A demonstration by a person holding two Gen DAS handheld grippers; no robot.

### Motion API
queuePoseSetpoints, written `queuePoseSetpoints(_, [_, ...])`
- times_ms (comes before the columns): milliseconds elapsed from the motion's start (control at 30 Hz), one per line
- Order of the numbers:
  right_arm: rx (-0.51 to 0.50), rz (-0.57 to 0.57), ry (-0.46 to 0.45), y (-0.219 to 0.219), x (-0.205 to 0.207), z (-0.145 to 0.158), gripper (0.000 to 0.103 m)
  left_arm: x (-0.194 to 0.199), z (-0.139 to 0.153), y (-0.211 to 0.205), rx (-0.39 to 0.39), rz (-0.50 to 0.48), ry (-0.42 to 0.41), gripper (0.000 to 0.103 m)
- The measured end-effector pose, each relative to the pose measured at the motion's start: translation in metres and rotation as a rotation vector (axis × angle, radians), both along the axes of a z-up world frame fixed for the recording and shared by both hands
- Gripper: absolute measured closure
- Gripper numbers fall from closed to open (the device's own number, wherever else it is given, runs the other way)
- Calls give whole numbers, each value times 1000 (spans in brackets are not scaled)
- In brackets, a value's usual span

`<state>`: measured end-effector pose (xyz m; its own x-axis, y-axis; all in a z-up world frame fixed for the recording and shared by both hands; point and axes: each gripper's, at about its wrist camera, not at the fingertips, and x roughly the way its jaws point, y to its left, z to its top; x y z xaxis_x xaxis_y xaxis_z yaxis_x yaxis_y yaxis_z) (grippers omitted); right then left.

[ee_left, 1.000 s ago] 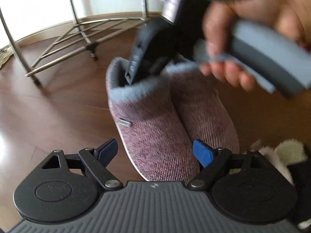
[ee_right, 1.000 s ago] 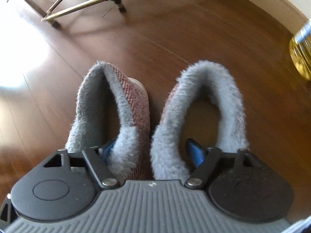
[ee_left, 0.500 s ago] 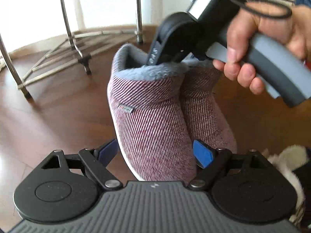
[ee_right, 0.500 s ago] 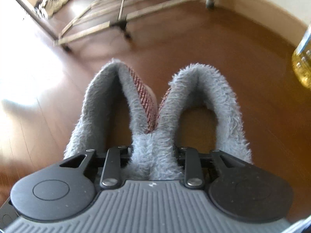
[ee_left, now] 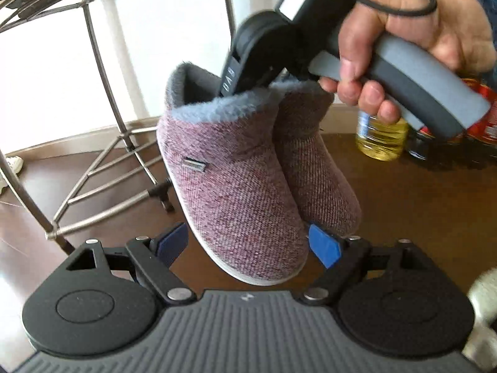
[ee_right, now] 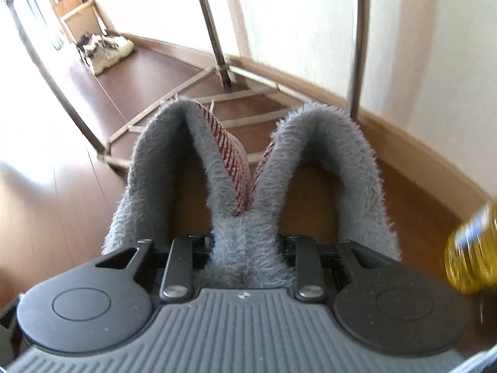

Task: Organize scattered shoes
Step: 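Lift the pink slippers and carry them toward the chrome shelf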

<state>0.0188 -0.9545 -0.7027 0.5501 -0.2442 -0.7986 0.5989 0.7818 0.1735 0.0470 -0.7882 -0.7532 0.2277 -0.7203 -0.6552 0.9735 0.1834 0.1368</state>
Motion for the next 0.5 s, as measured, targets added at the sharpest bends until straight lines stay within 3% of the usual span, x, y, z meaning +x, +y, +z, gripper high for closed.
queuePoseSetpoints(133, [-22, 51, -7, -35, 38, -4, 78, 10, -5, -39, 10, 76, 26, 16])
queuePoseSetpoints(367, [1, 98, 26, -90, 98, -2, 78, 34, -11, -90, 34, 119, 2, 16])
queuePoseSetpoints(500, [-15, 139, 60, -103, 124, -5, 78, 41, -18, -97, 45, 156, 28, 16])
